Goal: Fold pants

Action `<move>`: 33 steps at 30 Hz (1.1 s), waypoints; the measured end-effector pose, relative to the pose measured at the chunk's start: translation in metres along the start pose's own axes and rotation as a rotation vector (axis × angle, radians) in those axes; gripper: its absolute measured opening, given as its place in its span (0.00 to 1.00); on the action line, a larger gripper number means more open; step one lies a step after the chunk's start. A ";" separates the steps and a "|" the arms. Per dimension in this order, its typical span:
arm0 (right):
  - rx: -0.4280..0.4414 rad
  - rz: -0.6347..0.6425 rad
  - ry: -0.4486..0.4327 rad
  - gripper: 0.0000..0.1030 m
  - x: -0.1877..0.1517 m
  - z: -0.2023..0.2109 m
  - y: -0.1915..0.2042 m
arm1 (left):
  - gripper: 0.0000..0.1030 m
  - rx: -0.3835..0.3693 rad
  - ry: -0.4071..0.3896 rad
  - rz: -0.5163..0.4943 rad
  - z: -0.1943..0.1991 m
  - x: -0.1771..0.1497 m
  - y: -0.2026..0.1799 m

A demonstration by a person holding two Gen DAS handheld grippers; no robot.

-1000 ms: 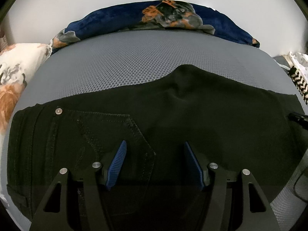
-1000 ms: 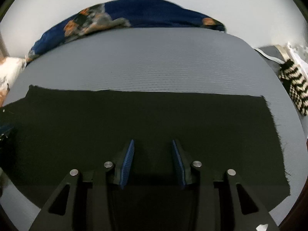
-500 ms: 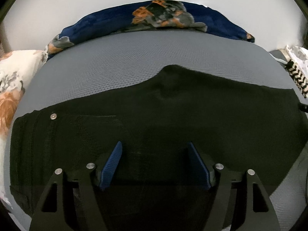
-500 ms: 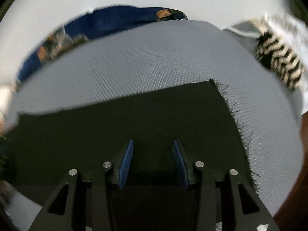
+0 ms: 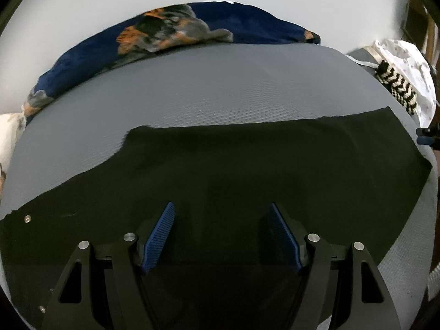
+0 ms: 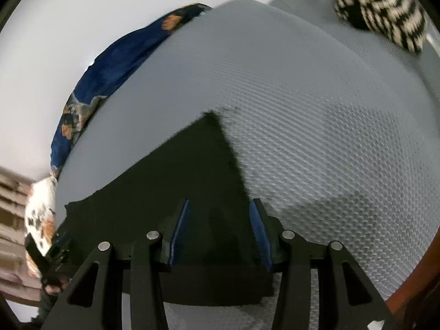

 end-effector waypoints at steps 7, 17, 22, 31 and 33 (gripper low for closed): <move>0.109 -0.081 0.054 0.41 0.000 -0.003 -0.021 | 0.69 0.007 0.036 -0.016 -0.014 -0.002 -0.016; 0.266 -0.079 0.119 0.27 -0.003 -0.013 -0.015 | 0.69 0.030 0.062 0.006 -0.023 -0.009 -0.016; 0.325 -0.088 0.125 0.23 -0.002 -0.022 -0.002 | 0.70 0.027 0.063 0.033 -0.025 -0.009 -0.014; 0.252 -0.083 0.078 0.08 -0.003 -0.024 0.013 | 0.72 0.030 0.053 0.054 -0.025 -0.008 -0.011; 0.243 -0.087 0.046 0.08 -0.003 -0.016 0.026 | 0.72 0.027 0.047 0.074 -0.022 -0.006 -0.007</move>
Point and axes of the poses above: each gripper's, at about its wrist camera, not at the fingertips, and z roughly against the way its jaws point, y to its left, x to its top, the point moved 9 cm from there along -z, roughly the way its jaws point, and after that the axes turned 11 degrees about -y, right-handed, at the moved point
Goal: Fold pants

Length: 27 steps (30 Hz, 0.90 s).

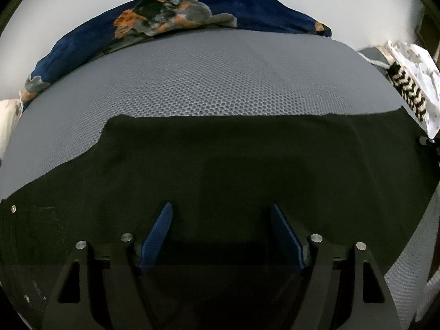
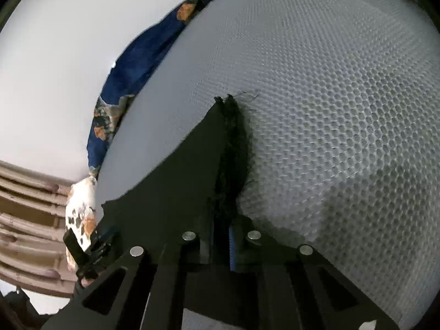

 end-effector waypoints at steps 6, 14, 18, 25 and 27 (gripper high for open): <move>0.011 0.055 -0.031 0.08 -0.013 0.001 0.067 | 0.72 0.030 -0.040 0.034 0.017 0.004 0.027; 0.100 0.133 0.021 0.08 -0.044 -0.031 0.167 | 0.72 0.072 -0.079 0.101 0.048 -0.010 0.075; 0.130 0.171 0.078 0.08 -0.069 -0.066 0.212 | 0.72 0.094 -0.105 0.127 0.070 -0.020 0.103; 0.180 0.264 0.215 0.08 -0.136 -0.142 0.285 | 0.72 0.116 -0.133 0.202 0.100 -0.035 0.149; 0.191 0.279 0.250 0.08 -0.154 -0.160 0.295 | 0.72 0.100 -0.137 0.244 0.108 -0.040 0.158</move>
Point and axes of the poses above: each gripper's, at about its wrist camera, not at the fingertips, and z roughly against the way its jaws point, y to its left, x to its top, the point moved 9 cm from there along -z, roughly the way its jaws point, and after that the axes turned 11 degrees about -y, right-handed, at the moved point
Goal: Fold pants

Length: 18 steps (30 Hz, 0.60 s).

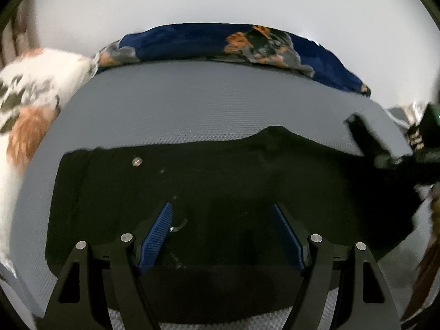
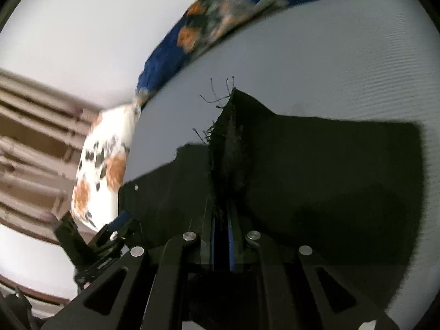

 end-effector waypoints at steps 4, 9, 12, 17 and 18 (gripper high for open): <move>-0.021 0.081 0.079 0.08 -0.025 -0.049 0.023 | 0.72 -0.033 -0.001 0.052 0.010 0.001 0.010; -0.087 0.172 0.145 0.14 -0.054 -0.087 0.029 | 0.72 -0.085 -0.020 0.075 0.016 0.005 0.007; -0.079 0.170 0.143 0.26 -0.054 -0.088 0.034 | 0.72 -0.121 -0.001 0.077 0.014 0.001 0.001; -0.062 0.170 0.096 0.31 -0.046 -0.063 0.043 | 0.72 -0.211 0.058 0.114 0.012 -0.009 -0.013; -0.077 0.170 0.066 0.36 -0.042 -0.054 0.041 | 0.72 -0.237 0.075 0.127 0.012 -0.011 -0.018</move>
Point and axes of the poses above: each gripper's, at about its wrist camera, not at the fingertips, and z roughly against the way its jaws point, y to its left, x to its top, the point moved 9 cm from there along -z, roughly the way its jaws point, and after that the axes turned 11 degrees about -y, right-handed, at the moved point
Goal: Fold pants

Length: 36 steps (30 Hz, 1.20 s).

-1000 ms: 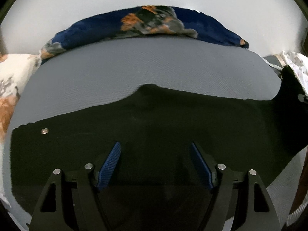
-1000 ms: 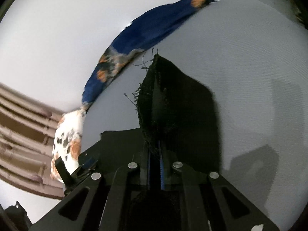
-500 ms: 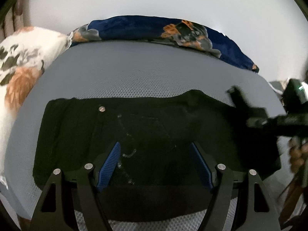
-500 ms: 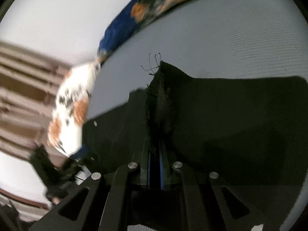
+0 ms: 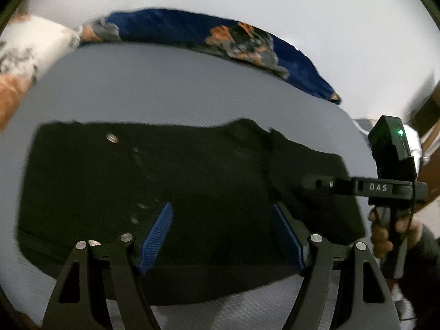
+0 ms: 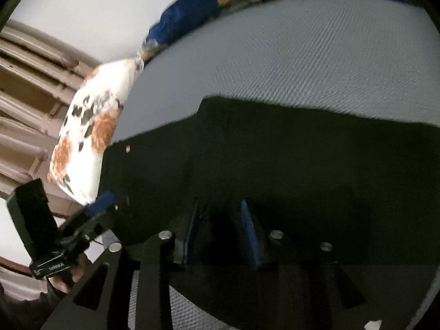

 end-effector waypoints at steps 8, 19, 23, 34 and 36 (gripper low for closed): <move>-0.056 -0.092 -0.126 0.39 0.001 0.051 -0.044 | 0.57 -0.167 0.193 0.171 -0.035 -0.018 -0.036; -0.066 -0.173 -0.194 0.41 -0.008 0.080 -0.078 | 0.45 -0.130 0.317 0.257 -0.077 -0.037 -0.042; -0.057 -0.199 -0.209 0.42 -0.008 0.083 -0.086 | 0.45 -0.162 0.326 0.289 -0.083 -0.039 -0.048; -0.034 -0.221 -0.214 0.43 -0.013 0.085 -0.091 | 0.45 -0.306 0.417 0.431 -0.096 -0.055 -0.072; -0.034 -0.220 -0.210 0.43 -0.014 0.084 -0.090 | 0.45 -0.306 0.417 0.436 -0.098 -0.054 -0.074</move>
Point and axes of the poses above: each gripper's, at about its wrist camera, not at the fingertips, and z roughly against the way its jaws point, y to its left, x to its top, the point moved 9 cm from there along -z, roughly the way its jaws point, and after that the axes turned 11 degrees about -y, right-handed, at the moved point
